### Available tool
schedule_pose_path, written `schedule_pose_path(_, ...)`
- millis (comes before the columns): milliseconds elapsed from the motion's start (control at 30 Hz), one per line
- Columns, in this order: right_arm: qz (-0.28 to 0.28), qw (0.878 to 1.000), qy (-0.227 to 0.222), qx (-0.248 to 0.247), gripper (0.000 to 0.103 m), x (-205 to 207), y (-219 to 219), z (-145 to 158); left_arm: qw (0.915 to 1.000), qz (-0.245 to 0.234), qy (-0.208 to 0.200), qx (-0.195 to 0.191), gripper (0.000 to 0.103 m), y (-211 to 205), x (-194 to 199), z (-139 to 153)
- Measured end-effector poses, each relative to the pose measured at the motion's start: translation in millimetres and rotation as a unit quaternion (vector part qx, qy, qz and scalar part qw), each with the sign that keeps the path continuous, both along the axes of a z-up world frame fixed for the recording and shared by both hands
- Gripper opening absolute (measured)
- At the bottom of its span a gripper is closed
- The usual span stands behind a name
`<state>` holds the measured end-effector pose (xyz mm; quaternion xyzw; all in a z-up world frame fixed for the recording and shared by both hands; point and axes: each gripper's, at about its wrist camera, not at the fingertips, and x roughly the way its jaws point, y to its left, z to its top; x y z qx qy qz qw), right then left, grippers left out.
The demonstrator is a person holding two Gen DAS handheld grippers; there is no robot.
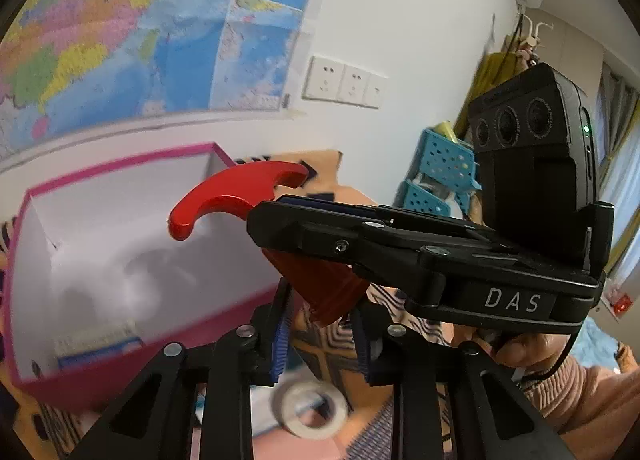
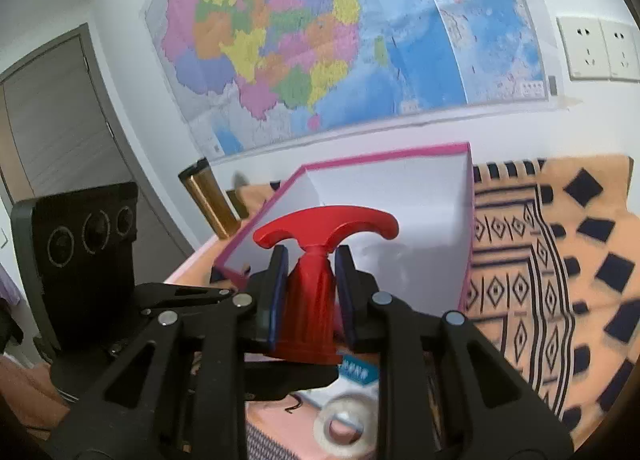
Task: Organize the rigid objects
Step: 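Carry the red corkscrew over the pink box and release it inside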
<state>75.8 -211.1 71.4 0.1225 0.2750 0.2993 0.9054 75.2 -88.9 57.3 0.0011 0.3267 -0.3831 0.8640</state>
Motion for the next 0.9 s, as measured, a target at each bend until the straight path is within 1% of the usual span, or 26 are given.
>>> schedule_pose_path(167, -0.003, 1.000, -0.009, -0.007, 0.026, 24, 4, 10, 1.0000, 0.009, 0.000, 0.005, 0.026, 4, 24, 5)
schedule_pose_path(267, -0.006, 1.000, -0.004, -0.015, 0.026, 39, 5, 9, 0.9998, 0.013, 0.009, 0.010, 0.026, 4, 39, 2)
schedule_pose_path(367, -0.014, 0.999, 0.001, -0.029, 0.026, 51, 7, 5, 0.9993, 0.020, 0.017, 0.025, 0.026, 0, 53, -4)
schedule_pose_path(433, -0.022, 0.999, 0.005, -0.040, 0.026, 60, 8, 0, 0.9989, 0.023, 0.025, 0.031, 0.026, -3, 62, -8)
schedule_pose_path(633, -0.039, 0.997, 0.038, -0.058, 0.026, 86, 6, -23, 0.9968, 0.032, 0.053, 0.051, 0.026, -12, 84, -26)
schedule_pose_path(733, -0.054, 0.994, 0.052, -0.079, 0.026, 97, 5, -34, 0.9951, 0.043, 0.065, 0.060, 0.026, -14, 90, -33)
schedule_pose_path(767, -0.059, 0.993, 0.055, -0.090, 0.026, 100, 5, -38, 0.9949, 0.046, 0.065, 0.062, 0.027, -13, 89, -35)
schedule_pose_path(867, -0.072, 0.988, 0.081, -0.113, 0.026, 109, 4, -50, 0.9940, 0.066, 0.044, 0.076, 0.028, -9, 82, -34)
schedule_pose_path(900, -0.077, 0.987, 0.083, -0.117, 0.025, 110, 3, -51, 0.9935, 0.075, 0.039, 0.077, 0.029, -5, 79, -33)
